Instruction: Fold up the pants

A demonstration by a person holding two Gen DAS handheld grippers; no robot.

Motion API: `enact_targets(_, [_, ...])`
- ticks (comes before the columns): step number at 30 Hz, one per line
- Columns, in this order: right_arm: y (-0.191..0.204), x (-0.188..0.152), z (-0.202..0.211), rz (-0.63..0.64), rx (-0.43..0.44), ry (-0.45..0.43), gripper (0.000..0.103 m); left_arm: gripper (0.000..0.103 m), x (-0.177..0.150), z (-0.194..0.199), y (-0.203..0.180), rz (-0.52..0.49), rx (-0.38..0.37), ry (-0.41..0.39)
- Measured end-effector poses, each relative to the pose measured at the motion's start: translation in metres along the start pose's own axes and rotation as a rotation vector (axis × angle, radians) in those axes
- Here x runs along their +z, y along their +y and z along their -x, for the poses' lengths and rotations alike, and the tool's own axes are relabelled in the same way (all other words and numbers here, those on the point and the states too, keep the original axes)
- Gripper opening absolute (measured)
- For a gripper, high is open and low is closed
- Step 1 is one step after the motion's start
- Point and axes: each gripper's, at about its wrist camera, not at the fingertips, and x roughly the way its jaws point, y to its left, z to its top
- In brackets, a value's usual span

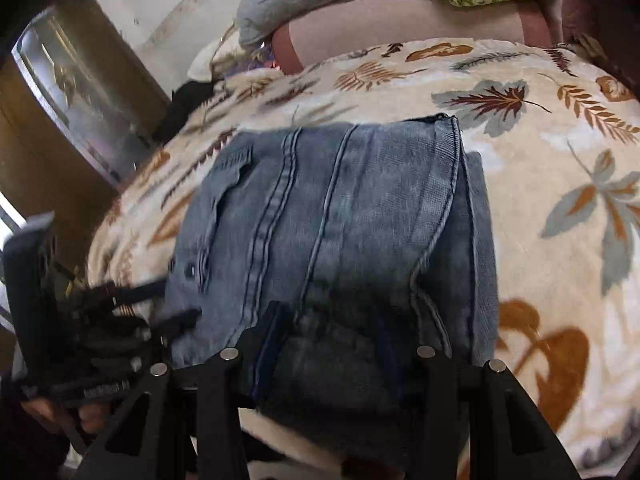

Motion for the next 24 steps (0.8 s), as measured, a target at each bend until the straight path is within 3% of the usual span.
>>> enact_targets(5, [-0.004, 0.002, 0.011, -0.033, 0.014, 0.033, 0.048, 0.067, 0.014, 0.01, 0.01, 0.019, -0.039, 0.037])
enact_targets(7, [-0.005, 0.015, 0.016, -0.04, 0.025, 0.021, 0.048, 0.067, 0.025, 0.028, 0.014, 0.009, -0.012, -0.014])
enact_targets(11, [-0.01, 0.048, 0.028, -0.059, 0.017, -0.09, 0.048, 0.067, 0.053, 0.044, 0.024, 0.037, 0.028, -0.098])
enact_targets(14, [-0.011, 0.07, 0.021, -0.062, 0.013, -0.133, 0.048, 0.07, 0.082, 0.031, 0.026, 0.05, 0.079, -0.113])
enact_targets(19, [-0.006, 0.1, -0.006, -0.049, 0.02, -0.161, 0.048, 0.07, 0.119, -0.015, 0.027, 0.096, 0.14, -0.061])
enact_targets(21, [-0.011, 0.106, -0.021, -0.046, -0.001, -0.145, 0.048, 0.07, 0.125, -0.03, 0.026, 0.11, 0.152, -0.059])
enact_targets(24, [-0.036, 0.105, -0.045, -0.108, -0.084, -0.09, 0.048, 0.07, 0.124, -0.059, 0.024, 0.104, 0.184, 0.017])
